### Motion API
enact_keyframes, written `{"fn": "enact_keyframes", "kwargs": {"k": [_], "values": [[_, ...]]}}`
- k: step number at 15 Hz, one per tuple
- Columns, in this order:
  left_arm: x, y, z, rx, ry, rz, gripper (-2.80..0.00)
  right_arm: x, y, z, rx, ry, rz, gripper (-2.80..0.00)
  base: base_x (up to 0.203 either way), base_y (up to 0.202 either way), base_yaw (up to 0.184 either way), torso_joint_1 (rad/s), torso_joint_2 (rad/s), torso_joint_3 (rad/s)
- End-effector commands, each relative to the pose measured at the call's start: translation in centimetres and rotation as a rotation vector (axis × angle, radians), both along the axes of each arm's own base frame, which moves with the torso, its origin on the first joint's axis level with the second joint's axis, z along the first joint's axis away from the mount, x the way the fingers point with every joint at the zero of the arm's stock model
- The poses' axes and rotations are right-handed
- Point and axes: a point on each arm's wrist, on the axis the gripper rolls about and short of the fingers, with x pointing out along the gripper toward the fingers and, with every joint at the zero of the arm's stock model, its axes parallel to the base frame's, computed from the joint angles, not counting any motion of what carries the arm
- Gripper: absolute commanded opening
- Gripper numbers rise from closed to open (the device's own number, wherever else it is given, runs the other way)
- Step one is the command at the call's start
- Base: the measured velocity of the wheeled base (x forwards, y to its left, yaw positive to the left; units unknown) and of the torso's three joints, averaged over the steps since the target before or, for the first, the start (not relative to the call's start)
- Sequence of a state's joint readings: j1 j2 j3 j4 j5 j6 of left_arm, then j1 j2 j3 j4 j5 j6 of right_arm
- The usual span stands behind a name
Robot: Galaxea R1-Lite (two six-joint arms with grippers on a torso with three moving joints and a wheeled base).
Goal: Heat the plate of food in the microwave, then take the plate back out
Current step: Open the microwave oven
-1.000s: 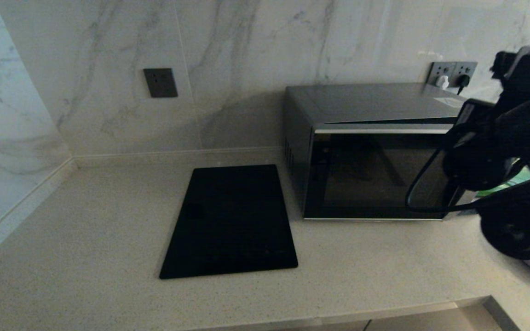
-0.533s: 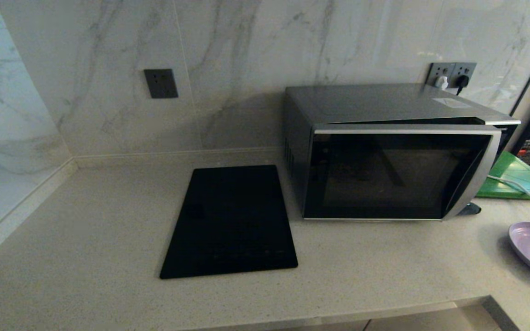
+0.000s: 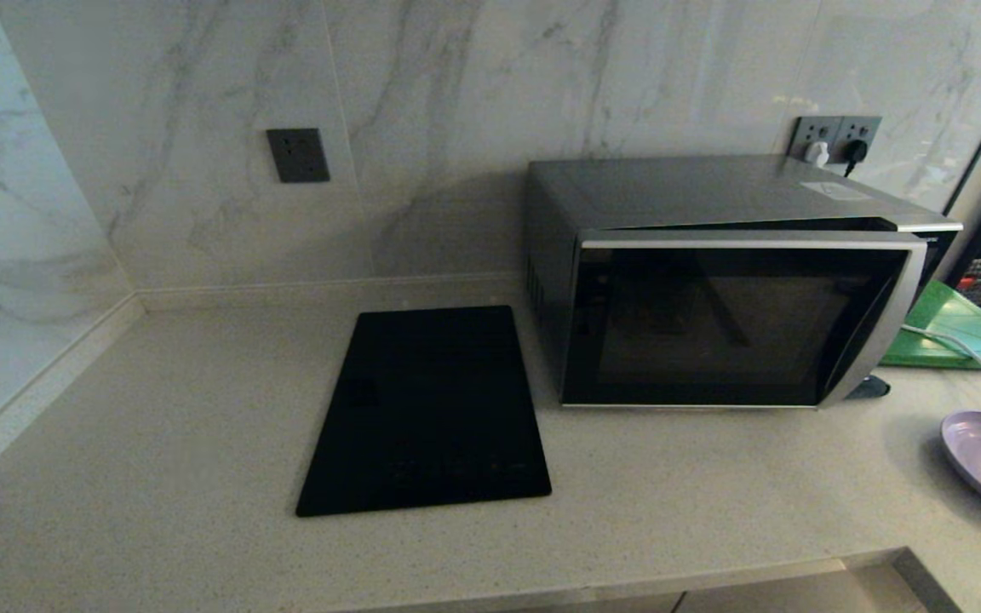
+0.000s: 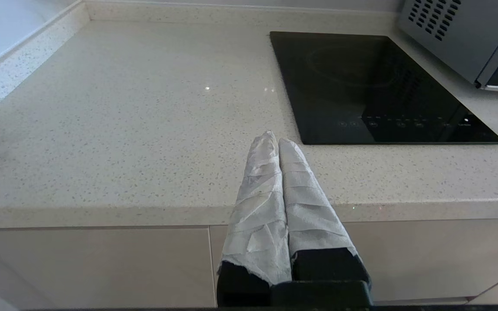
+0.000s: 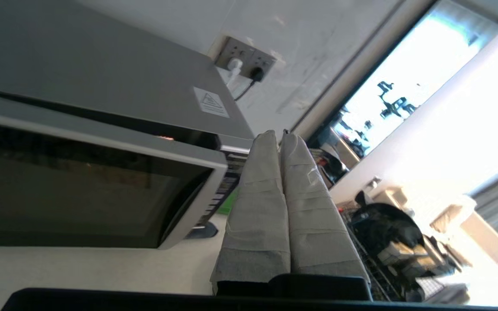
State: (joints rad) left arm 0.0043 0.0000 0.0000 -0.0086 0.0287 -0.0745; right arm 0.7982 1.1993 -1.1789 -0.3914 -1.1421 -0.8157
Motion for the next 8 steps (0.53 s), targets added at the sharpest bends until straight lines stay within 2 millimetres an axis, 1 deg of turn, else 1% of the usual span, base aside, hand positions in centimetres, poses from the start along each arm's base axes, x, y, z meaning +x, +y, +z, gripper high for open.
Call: {"fn": "enact_keyframes", "kwargs": {"k": [1, 2, 3, 4, 5, 6, 8], "values": [[0.0, 0.0, 0.0, -0.001, 0.001, 0.001, -2.8, 1.3, -0.1, 0.0, -0.009, 0.012, -0.073, -2.8, 0.0, 0.0, 0.0, 0.0, 0.0, 0.0], [0.0, 0.0, 0.0, -0.001, 0.001, 0.001, -2.8, 2.3, 0.0, -0.4, -0.03, 0.031, -0.112, -2.8, 0.0, 0.0, 0.0, 0.0, 0.0, 0.0], [0.0, 0.0, 0.0, -0.001, 0.001, 0.001, -2.8, 2.9, 0.0, -0.7, -0.084, 0.065, -0.147, -2.8, 0.0, 0.0, 0.0, 0.0, 0.0, 0.0], [0.0, 0.0, 0.0, -0.001, 0.001, 0.001, -2.8, 3.0, -0.4, -1.1, -0.161, 0.107, -0.18, -2.8, 0.0, 0.0, 0.0, 0.0, 0.0, 0.0], [0.0, 0.0, 0.0, -0.001, 0.001, 0.001, -2.8, 2.8, -1.1, -1.1, -0.218, 0.132, -0.205, -2.8, 0.0, 0.0, 0.0, 0.0, 0.0, 0.0], [0.0, 0.0, 0.0, -0.001, 0.001, 0.001, -2.8, 2.5, -2.5, -0.8, -0.289, 0.156, -0.243, -2.8, 0.0, 0.0, 0.0, 0.0, 0.0, 0.0], [0.0, 0.0, 0.0, -0.001, 0.001, 0.001, -2.8, 1.9, -6.0, -0.7, -0.447, 0.204, -0.299, -2.8, 0.0, 0.0, 0.0, 0.0, 0.0, 0.0]]}}
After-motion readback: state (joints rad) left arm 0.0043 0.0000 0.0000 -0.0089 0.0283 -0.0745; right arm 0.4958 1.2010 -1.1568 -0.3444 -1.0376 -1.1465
